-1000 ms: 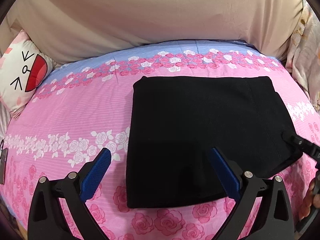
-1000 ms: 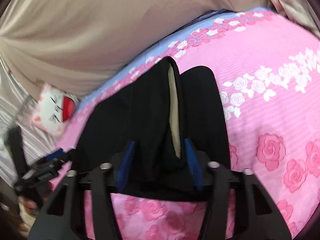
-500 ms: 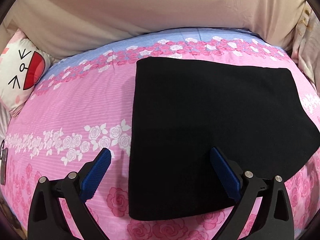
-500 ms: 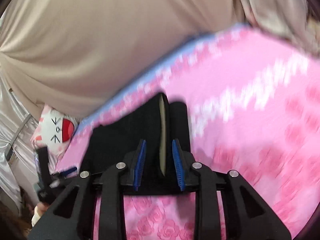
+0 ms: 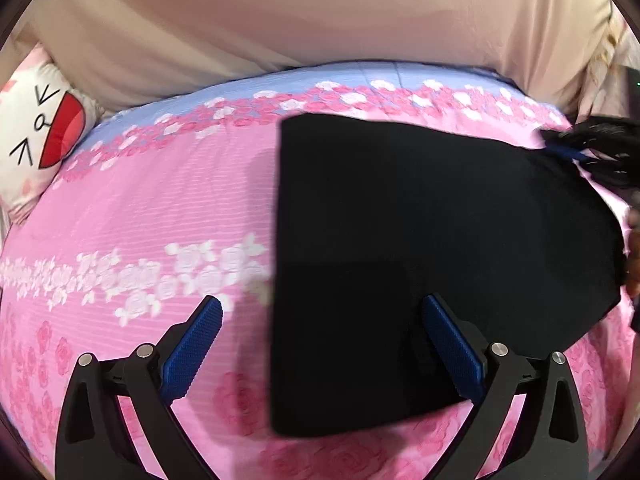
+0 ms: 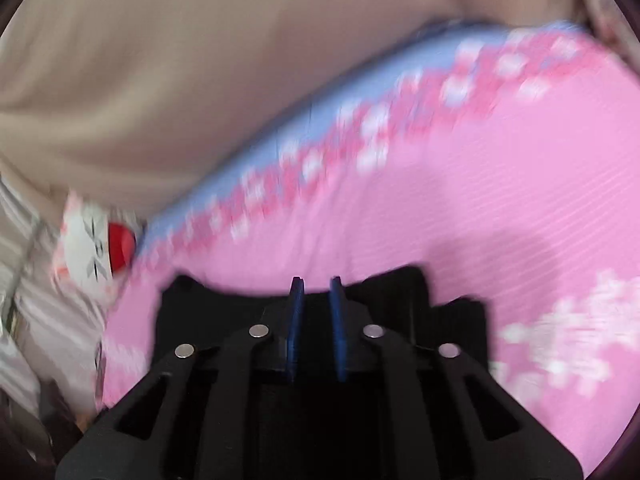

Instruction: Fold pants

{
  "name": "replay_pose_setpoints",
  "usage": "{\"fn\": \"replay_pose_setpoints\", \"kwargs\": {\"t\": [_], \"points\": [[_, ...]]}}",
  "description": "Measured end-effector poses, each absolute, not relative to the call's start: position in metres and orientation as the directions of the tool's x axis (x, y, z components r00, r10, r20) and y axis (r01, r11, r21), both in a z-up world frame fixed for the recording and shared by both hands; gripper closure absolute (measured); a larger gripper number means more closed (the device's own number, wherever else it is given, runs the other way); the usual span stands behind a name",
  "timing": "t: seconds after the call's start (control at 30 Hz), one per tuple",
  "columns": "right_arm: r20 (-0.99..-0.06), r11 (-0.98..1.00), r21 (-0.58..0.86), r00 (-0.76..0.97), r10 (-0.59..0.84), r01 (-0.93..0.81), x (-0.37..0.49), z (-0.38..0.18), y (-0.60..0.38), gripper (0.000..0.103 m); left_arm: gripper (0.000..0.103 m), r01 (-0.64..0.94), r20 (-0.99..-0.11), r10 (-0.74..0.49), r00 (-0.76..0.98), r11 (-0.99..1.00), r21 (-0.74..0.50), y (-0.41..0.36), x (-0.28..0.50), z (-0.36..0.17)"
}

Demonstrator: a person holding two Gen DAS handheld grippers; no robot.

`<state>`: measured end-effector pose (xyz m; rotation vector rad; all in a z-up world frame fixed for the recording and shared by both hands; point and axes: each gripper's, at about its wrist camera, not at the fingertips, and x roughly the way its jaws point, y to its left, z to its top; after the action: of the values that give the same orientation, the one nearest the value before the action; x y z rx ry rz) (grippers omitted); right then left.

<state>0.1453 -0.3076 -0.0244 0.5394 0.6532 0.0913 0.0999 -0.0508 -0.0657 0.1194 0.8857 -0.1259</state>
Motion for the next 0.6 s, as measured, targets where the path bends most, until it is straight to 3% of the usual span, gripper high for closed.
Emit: {"fn": "replay_pose_setpoints", "kwargs": {"t": [0.1,0.17,0.23,0.27,0.33,0.4,0.5,0.6], "points": [[-0.504,0.871,0.489,0.796,0.335,-0.057,0.116,-0.001,-0.268,0.084,0.005,0.078,-0.748,-0.019,0.664,0.996,0.044,-0.023,0.095,-0.05],[-0.565,0.897,0.43,0.745,0.353,-0.099,0.12,-0.02,-0.24,0.081,0.005,0.03,-0.739,0.003,0.674,0.999,0.031,-0.002,0.094,-0.041],[-0.688,0.938,0.341,0.666,0.289,-0.054,0.142,-0.071,-0.217,0.082,0.005,-0.01,-0.734,0.022,0.679,1.0,0.021,0.016,0.093,-0.037],[-0.633,0.945,0.324,0.729,0.259,-0.054,0.134,-0.069,-0.213,0.084,0.005,-0.029,-0.73,0.033,0.683,0.999,0.018,0.025,0.092,-0.035],[-0.663,0.942,0.336,0.705,0.251,-0.02,0.134,-0.049,-0.203,0.079,0.005,-0.062,-0.725,0.06,0.687,0.998,0.023,0.04,0.088,-0.034],[-0.568,0.894,0.431,0.734,0.373,-0.121,0.131,-0.017,-0.186,0.079,0.005,-0.099,-0.724,0.086,0.685,0.995,0.024,0.06,0.083,-0.034],[-0.552,0.921,0.35,0.757,0.349,-0.169,0.144,-0.001,-0.152,0.079,0.005,-0.133,-0.732,0.083,0.676,0.991,-0.009,0.08,0.082,-0.038],[-0.678,0.926,0.359,0.649,0.345,-0.117,0.196,-0.057,-0.121,0.076,0.005,-0.138,-0.739,0.054,0.671,0.989,-0.052,0.094,0.077,-0.04]]}}
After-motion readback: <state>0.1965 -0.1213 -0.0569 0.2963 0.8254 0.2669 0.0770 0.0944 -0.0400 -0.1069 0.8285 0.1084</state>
